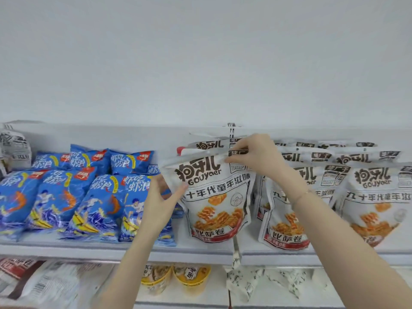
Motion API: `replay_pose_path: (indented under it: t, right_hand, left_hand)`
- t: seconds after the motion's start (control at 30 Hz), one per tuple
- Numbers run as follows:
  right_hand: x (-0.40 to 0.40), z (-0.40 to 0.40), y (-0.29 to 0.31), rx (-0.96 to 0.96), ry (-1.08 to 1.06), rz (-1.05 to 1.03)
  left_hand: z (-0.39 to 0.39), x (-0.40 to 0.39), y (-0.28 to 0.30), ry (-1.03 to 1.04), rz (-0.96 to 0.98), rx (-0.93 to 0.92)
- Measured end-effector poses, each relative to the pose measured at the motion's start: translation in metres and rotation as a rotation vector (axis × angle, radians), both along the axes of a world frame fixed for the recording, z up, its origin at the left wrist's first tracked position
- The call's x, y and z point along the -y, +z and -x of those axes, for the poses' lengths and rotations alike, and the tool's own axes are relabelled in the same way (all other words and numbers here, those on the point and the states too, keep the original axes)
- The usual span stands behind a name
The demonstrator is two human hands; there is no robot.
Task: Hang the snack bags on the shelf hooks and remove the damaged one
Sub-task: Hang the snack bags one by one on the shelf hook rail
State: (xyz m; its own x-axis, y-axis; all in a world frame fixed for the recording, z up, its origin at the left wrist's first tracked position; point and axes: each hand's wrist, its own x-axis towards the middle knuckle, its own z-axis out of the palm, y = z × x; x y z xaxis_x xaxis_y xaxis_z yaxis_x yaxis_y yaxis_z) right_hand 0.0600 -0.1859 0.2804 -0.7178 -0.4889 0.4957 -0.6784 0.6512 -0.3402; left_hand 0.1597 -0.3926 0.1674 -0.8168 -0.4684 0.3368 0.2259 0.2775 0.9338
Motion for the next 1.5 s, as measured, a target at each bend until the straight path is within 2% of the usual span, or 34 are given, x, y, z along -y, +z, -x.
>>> replay_pose_path:
  t: [0.1, 0.2, 0.3, 0.43, 0.57, 0.7, 0.83, 0.97, 1.03, 1.27, 1.37, 1.5]
  right_hand:
    - [-0.010, -0.014, 0.020, 0.019, 0.006, 0.158]
    - [-0.016, -0.024, 0.026, 0.067, -0.017, 0.341]
    - [-0.017, -0.028, 0.017, 0.118, -0.055, 0.514]
    - [-0.019, -0.034, -0.004, 0.178, -0.149, 0.712]
    - [-0.018, -0.037, -0.020, 0.240, -0.139, 0.835]
    - [-0.023, -0.044, -0.037, 0.397, -0.047, 0.984]
    - [-0.030, -0.058, -0.067, 0.574, 0.021, 0.962]
    - [-0.024, -0.060, -0.101, 0.581, 0.095, 1.072]
    - [-0.023, -0.061, -0.102, 0.554, 0.043, 1.109]
    - [-0.035, -0.039, -0.087, 0.600, 0.225, 1.083]
    - [-0.037, -0.030, -0.085, 0.653, 0.274, 1.085]
    - [-0.039, -0.017, -0.085, 0.673, 0.279, 0.973]
  left_hand:
    - [-0.004, -0.002, -0.012, -0.170, 0.022, 0.019]
    - [-0.008, -0.005, -0.011, -0.214, -0.053, -0.077]
    - [-0.010, -0.007, -0.009, -0.213, -0.161, -0.081]
    - [-0.017, -0.011, -0.013, -0.174, -0.162, -0.076]
    - [-0.019, -0.015, -0.020, -0.038, 0.012, -0.127]
    - [-0.017, -0.019, -0.013, 0.138, 0.054, -0.179]
    - [-0.017, -0.023, -0.003, 0.245, 0.108, -0.183]
    - [-0.011, -0.023, -0.003, 0.261, 0.077, -0.194]
    - [-0.010, -0.020, -0.001, 0.230, 0.048, -0.190]
    - [-0.013, -0.014, 0.007, 0.072, -0.263, -0.124]
    - [-0.011, -0.019, 0.007, 0.029, -0.319, -0.112]
    - [-0.004, -0.014, 0.002, 0.045, -0.289, -0.111]
